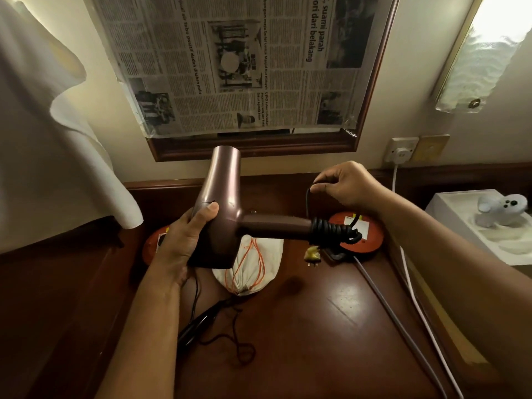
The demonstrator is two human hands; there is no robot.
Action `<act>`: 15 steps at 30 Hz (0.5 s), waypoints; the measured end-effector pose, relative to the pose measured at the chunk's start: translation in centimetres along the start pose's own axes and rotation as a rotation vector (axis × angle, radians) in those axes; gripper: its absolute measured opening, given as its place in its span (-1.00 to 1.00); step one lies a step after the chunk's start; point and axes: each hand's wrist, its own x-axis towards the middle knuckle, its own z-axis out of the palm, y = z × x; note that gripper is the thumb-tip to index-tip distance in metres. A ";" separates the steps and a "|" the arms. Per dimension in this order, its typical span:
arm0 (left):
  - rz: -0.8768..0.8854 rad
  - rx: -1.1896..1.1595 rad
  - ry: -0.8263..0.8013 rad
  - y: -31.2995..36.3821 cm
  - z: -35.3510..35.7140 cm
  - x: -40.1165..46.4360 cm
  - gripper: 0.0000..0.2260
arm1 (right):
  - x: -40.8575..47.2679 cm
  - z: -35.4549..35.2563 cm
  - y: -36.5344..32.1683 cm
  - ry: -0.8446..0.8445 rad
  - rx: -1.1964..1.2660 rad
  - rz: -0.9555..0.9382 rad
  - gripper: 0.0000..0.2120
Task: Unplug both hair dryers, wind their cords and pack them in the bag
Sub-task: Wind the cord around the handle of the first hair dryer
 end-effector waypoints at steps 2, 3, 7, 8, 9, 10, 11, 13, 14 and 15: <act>0.023 0.040 0.011 0.0 0.3 0.2 -0.28 | 0.1 -0.3 -0.6 0.021 -0.070 -0.040 -0.90; 0.036 0.064 0.023 0.0 0.5 0.3 -0.26 | 0.0 -0.5 -0.9 0.032 -0.090 -0.055 -0.90; 0.070 0.104 0.080 0.0 0.9 0.5 -0.23 | -0.9 -1.2 -2.0 0.070 -0.157 -0.120 -0.88; 0.073 0.096 0.091 -0.1 1.0 0.6 -0.28 | -1.1 -1.4 -2.4 0.078 -0.170 -0.136 -0.89; 0.075 0.082 0.103 -0.2 1.1 0.7 -0.34 | -1.3 -1.6 -2.8 0.084 -0.181 -0.151 -0.89; 0.074 0.068 0.117 -0.3 1.2 0.7 -0.39 | -1.5 -1.8 -3.2 0.089 -0.187 -0.166 -0.90; 0.072 0.057 0.133 -0.5 1.3 0.9 -0.43 | -1.7 -1.9 -3.6 0.088 -0.188 -0.181 -0.91; 0.080 0.041 0.164 -0.7 1.5 1.0 -0.52 | -2.0 -2.1 -4.1 0.074 -0.188 -0.209 -0.92; 0.092 0.038 0.176 -0.8 1.6 1.0 -0.57 | -2.2 -2.1 -4.3 0.070 -0.192 -0.221 -0.92; 0.103 0.036 0.185 -0.9 1.8 1.1 -0.60 | -2.4 -2.1 -4.5 0.072 -0.196 -0.231 -0.92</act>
